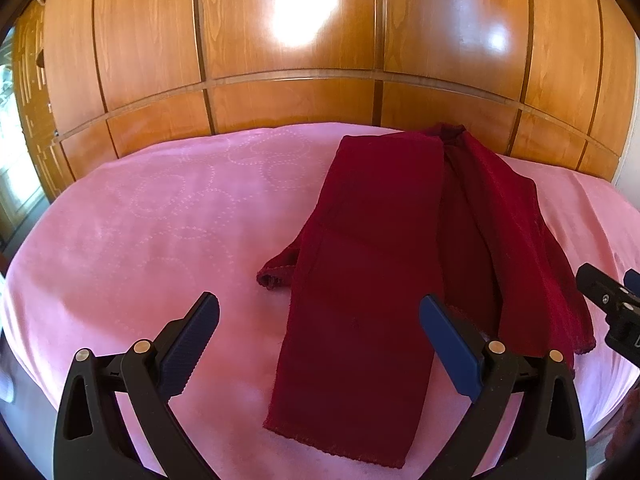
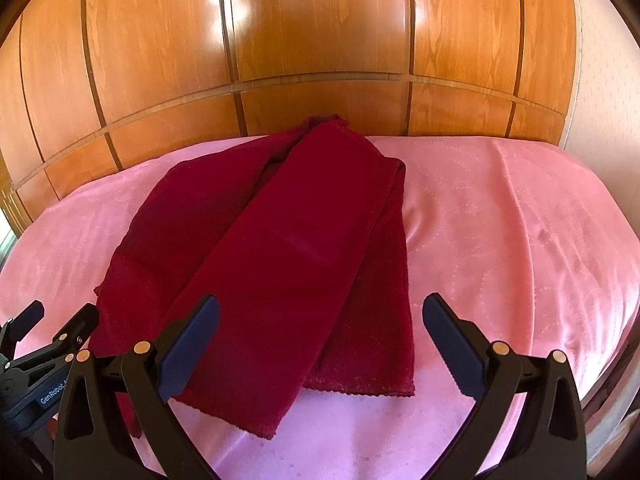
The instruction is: Fold small clothes
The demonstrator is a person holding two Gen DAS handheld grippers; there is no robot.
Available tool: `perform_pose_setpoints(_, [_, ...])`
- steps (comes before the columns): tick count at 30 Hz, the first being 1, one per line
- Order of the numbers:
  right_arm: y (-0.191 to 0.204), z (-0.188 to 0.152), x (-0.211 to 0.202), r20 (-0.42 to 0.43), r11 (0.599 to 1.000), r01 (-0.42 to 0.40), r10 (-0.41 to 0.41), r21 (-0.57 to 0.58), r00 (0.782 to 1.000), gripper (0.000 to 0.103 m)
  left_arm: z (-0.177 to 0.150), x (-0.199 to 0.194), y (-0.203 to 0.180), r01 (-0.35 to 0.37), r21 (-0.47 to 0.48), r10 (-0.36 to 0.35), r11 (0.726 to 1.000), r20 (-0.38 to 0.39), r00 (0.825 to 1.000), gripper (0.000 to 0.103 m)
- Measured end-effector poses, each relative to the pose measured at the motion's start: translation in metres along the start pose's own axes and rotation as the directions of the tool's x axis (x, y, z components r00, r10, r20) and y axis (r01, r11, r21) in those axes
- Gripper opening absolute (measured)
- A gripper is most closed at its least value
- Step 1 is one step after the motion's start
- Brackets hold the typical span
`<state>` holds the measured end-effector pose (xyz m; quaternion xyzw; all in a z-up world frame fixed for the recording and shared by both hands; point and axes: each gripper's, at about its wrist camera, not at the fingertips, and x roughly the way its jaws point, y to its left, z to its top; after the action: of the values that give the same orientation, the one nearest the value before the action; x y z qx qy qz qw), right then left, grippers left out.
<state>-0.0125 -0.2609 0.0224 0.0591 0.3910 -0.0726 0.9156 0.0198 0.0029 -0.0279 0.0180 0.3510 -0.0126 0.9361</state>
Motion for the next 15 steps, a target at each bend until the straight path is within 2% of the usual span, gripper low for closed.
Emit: perform_pose_setpoints(15, [-0.017,0.002,-0.006,0.0,0.999,-0.022,0.022,0.032,1.0,0.101,-0.011,0.005,-0.003,-0.011,0.05,0.012,0.999,-0.025,1.0,0.099])
